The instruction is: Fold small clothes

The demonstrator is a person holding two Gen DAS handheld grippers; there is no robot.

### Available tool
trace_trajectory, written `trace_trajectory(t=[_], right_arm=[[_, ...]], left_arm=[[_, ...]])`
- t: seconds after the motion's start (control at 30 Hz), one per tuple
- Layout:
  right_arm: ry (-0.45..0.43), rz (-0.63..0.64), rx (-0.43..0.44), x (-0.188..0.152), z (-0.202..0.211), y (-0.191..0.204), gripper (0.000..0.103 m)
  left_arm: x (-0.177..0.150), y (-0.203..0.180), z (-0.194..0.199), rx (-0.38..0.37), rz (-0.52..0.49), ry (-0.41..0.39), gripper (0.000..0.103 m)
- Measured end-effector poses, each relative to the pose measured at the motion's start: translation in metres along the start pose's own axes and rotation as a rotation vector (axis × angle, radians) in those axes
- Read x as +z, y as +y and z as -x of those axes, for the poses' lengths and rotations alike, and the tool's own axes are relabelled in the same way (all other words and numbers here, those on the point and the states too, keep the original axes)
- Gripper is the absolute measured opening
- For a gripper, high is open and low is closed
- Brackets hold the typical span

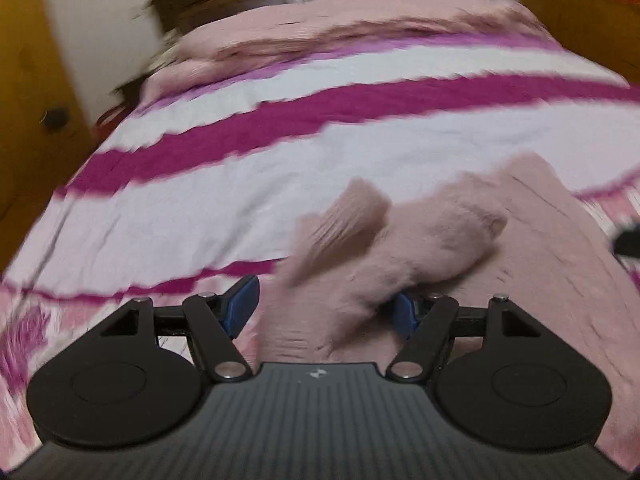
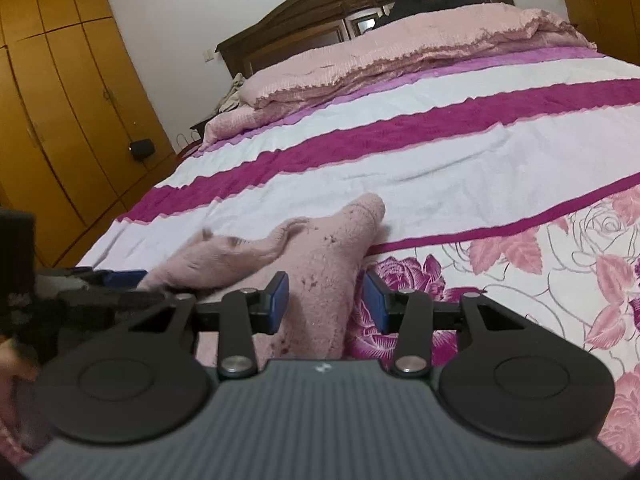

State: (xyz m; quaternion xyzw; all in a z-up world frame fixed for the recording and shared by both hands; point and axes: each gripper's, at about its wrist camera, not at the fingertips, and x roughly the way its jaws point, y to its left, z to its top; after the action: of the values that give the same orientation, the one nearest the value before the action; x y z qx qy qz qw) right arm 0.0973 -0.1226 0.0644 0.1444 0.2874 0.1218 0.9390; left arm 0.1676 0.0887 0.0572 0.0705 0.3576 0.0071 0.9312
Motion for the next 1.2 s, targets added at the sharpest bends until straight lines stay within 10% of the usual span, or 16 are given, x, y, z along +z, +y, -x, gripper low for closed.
trace_trajectory(t=[0.43, 0.87, 1.2], right_arm=[[0.011, -0.014, 0.051, -0.005, -0.014, -0.002, 0.046], [0.061, 0.158, 0.099, -0.011, -0.026, 0.03, 0.046], [0.116, -0.094, 0.13, -0.005, -0.016, -0.009, 0.074]], left_arm=[[-0.035, 0.06, 0.004, -0.124, 0.371, 0.024, 0.076], [-0.065, 0.078, 0.027, -0.044, 0.396, 0.058, 0.076], [-0.062, 0.079, 0.04, -0.29, 0.467, 0.065, 0.077]])
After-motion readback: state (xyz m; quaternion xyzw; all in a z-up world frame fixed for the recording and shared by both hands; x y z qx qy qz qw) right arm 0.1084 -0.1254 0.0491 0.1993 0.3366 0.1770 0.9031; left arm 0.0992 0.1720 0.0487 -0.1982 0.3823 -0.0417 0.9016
